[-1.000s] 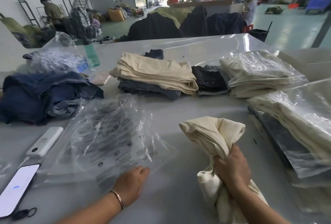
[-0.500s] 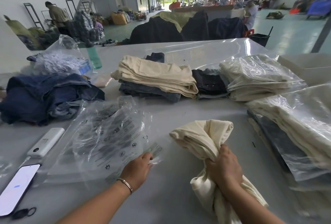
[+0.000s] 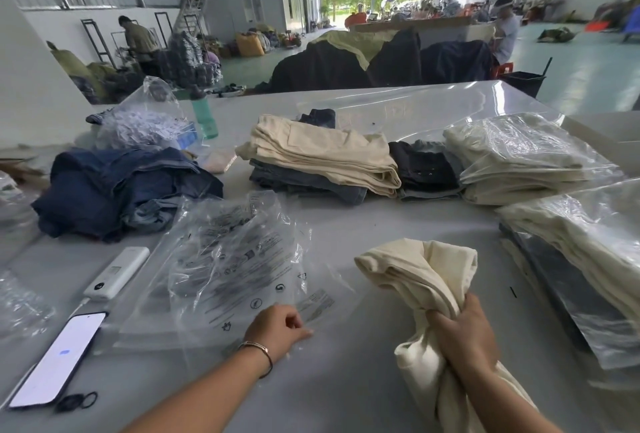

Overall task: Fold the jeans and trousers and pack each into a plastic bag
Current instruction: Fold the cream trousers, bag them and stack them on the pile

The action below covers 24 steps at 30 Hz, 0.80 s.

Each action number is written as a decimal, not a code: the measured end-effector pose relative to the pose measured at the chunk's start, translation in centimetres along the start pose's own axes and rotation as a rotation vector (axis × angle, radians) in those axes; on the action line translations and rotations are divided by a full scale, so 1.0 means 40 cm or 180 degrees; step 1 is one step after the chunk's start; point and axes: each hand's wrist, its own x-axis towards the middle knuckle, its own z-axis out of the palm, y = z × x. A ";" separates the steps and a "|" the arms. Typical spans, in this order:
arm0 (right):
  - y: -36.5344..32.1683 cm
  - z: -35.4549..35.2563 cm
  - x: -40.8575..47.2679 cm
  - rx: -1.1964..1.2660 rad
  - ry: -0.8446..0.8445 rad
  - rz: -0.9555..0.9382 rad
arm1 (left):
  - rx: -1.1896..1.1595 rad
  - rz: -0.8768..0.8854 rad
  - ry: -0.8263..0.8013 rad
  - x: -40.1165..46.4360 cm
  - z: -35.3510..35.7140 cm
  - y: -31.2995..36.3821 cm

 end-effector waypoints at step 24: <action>-0.221 -0.048 -0.141 0.1856 -0.2508 -0.1281 | -0.2113 -0.0996 -0.1301 -0.021 -0.058 0.022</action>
